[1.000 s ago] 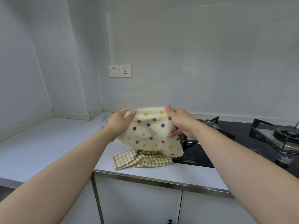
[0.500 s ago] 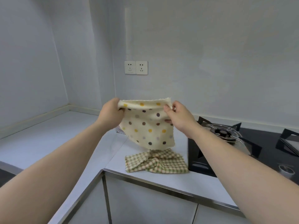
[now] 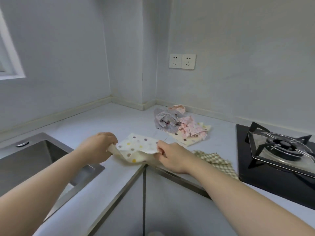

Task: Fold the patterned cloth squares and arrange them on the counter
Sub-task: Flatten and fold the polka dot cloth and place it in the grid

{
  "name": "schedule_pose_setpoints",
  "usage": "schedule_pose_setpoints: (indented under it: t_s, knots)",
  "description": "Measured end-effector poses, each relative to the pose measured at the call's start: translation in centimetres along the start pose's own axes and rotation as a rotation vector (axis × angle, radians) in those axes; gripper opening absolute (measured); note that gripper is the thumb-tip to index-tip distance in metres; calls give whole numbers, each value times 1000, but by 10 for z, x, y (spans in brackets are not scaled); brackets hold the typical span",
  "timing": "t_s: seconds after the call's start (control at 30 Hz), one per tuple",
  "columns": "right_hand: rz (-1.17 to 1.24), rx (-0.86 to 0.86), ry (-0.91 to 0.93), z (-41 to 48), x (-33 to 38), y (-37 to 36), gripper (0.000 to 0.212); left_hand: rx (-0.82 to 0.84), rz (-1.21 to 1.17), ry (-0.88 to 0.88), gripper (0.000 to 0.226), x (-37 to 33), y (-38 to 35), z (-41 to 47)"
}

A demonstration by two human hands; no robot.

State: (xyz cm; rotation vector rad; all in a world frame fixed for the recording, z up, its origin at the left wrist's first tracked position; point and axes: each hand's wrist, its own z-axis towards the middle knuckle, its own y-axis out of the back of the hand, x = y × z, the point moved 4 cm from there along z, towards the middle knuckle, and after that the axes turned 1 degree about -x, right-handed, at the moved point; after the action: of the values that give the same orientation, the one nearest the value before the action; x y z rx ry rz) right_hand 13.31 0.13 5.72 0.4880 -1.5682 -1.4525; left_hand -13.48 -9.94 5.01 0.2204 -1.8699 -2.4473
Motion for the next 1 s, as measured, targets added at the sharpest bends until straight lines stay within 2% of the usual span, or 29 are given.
schedule_pose_setpoints:
  t_s: [0.2, 0.27, 0.4, 0.47, 0.53, 0.63, 0.73, 0.87, 1.0]
  knots:
    - [-83, 72, 20, -5, -2, -18, 24, 180, -20, 58, 6, -4, -9, -42]
    - [-35, 72, 6, -4, -4, -19, 28, 204, -62, 83, 12, -7, -4, -45]
    - [67, -22, -32, 7, -13, -10, 31, 277, -392, 209, 15, -7, 11, -35]
    - [46, -107, -57, 18, -19, -3, 30, 199, -442, 247, 9, -4, 15, -19]
    - [-20, -163, -117, 31, -23, 3, 26, 114, -366, 272, 8, 0, 14, 1]
    - [-187, -199, -219, 53, -37, 2, 19, 112, -309, 322, 9, 1, -2, 30]
    - [-238, -130, -337, 70, -55, -10, 14, 179, -265, 365, 18, 2, -27, 49]
    - [-218, 62, -426, 86, -69, -24, 44, 219, -228, 433, 44, 4, -47, 60]
    - [-166, 100, -427, 95, -73, -22, 45, 287, -232, 444, 45, 7, -50, 66]
